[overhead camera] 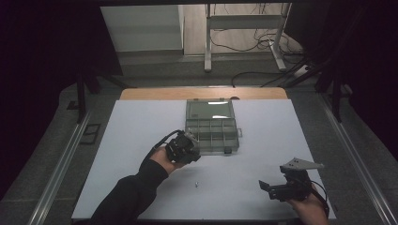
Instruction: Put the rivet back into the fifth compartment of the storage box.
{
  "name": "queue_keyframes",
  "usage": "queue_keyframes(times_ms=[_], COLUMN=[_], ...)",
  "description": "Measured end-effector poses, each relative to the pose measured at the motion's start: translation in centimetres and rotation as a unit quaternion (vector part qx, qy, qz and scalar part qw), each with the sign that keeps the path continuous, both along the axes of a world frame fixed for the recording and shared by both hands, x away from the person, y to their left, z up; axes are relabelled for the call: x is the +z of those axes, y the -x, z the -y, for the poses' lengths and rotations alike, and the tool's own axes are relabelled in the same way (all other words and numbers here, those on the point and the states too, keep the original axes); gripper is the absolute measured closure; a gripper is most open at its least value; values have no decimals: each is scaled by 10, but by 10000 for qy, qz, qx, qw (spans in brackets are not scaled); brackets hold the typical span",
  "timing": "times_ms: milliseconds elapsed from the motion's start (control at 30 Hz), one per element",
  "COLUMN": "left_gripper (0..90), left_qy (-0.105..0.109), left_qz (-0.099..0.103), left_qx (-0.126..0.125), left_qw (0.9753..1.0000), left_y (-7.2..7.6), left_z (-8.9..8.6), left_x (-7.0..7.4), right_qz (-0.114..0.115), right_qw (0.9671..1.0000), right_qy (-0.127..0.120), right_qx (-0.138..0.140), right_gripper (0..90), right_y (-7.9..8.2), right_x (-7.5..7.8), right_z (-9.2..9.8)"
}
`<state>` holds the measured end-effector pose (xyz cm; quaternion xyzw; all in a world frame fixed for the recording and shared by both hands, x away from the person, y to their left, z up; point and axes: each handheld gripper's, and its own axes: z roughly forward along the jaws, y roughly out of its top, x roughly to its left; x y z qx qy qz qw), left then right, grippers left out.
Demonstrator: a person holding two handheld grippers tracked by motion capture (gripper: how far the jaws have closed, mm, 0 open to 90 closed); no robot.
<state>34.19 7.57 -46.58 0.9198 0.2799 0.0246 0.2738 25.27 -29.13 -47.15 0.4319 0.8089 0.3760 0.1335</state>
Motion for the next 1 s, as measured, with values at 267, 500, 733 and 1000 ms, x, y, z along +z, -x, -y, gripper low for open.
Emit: queue_keyframes(times_ms=[267, 500, 733, 1000], left_gripper=[823, 823, 823, 822], left_qy=[-7, -18, -51, -115], left_qz=[39, 35, 76, 131], left_qx=[106, 236, 360, 463], left_qw=[9999, 9997, 9993, 9988], left_y=[-10, -22, -32, -40], left_z=[-3, -9, -13, -13], left_x=[8, 11, 15, 11], right_qz=[-2, -5, -4, -10], right_qw=[10000, 10000, 10000, 10000], right_qy=[-3, -7, -9, -16], right_qx=[3, 7, 8, 13], right_gripper=[0, 0, 0, 0], right_y=[0, 0, 0, 0], right_x=[0, 0, 0, 0], right_z=[0, 0, 0, 0])
